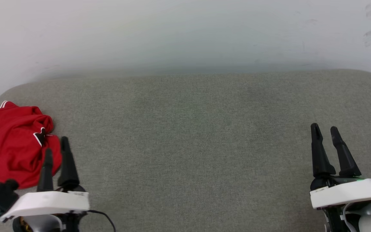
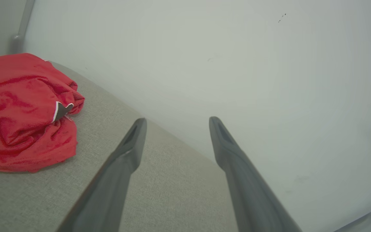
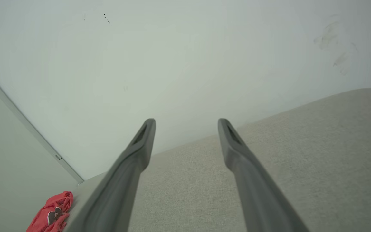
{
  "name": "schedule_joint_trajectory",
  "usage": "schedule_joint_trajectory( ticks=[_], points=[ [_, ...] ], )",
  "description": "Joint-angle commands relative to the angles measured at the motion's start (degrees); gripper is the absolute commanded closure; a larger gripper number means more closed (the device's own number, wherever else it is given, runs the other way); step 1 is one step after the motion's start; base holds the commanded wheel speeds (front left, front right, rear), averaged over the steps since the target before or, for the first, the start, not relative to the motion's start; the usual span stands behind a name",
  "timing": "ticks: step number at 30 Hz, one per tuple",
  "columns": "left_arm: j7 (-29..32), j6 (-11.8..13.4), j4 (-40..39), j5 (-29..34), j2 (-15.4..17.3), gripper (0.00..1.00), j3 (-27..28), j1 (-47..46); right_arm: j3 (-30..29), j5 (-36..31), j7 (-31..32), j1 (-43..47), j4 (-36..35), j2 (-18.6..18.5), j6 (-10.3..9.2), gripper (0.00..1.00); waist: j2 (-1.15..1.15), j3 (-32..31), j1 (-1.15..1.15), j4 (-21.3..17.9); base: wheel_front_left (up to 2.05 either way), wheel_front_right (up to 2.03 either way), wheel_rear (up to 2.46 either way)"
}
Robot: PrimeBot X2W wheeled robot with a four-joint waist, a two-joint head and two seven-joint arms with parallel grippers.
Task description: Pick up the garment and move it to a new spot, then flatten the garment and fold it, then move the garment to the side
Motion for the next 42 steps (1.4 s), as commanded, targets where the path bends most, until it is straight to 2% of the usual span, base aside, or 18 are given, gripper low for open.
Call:
schedule_joint_trajectory(
  ticks=[1,3,8,22,30,36,42],
  points=[
    [-0.64,0.78,-1.80,3.90,0.24,0.00,-1.81,0.28,0.59,-3.17,-0.66,-1.06,-1.59,-0.26,0.11,0.00,0.00,0.04,0.00,0.02,0.00,0.00,0.00],
    [-1.00,0.99,-2.70,7.32,0.23,0.00,-4.10,0.84,1.12,-5.57,-0.99,-1.00,-2.17,-0.41,0.12,0.00,0.00,0.08,0.00,0.01,0.00,0.00,0.00],
    [-1.83,3.97,-3.43,13.69,1.63,0.00,-8.62,1.59,2.05,-10.85,-1.78,-0.68,-3.27,-0.51,0.12,0.00,0.00,0.20,0.00,-0.04,0.00,0.00,0.00],
    [-3.97,12.79,-4.06,22.70,8.08,0.00,-20.76,1.40,3.21,-23.19,-3.94,0.60,-2.52,-0.37,0.12,0.00,0.00,0.23,0.00,-0.07,0.00,0.00,0.00],
    [-5.03,19.31,-6.06,27.43,12.30,0.00,-27.23,0.59,3.66,-27.70,-5.07,0.86,-3.17,-0.14,0.13,0.00,0.00,0.44,0.00,-0.12,0.00,0.00,0.00],
    [-5.90,21.59,-4.91,29.19,14.45,0.00,-31.69,0.15,3.83,-30.66,-5.82,1.19,-2.90,-0.12,0.09,0.00,0.00,0.44,0.00,-0.07,0.00,0.00,0.00],
    [-6.56,21.73,-5.16,28.46,13.50,0.00,-31.19,0.67,3.75,-30.23,-6.58,1.58,-3.22,-0.11,0.09,0.00,0.00,0.42,0.00,0.07,0.00,0.00,0.00]
  ],
)
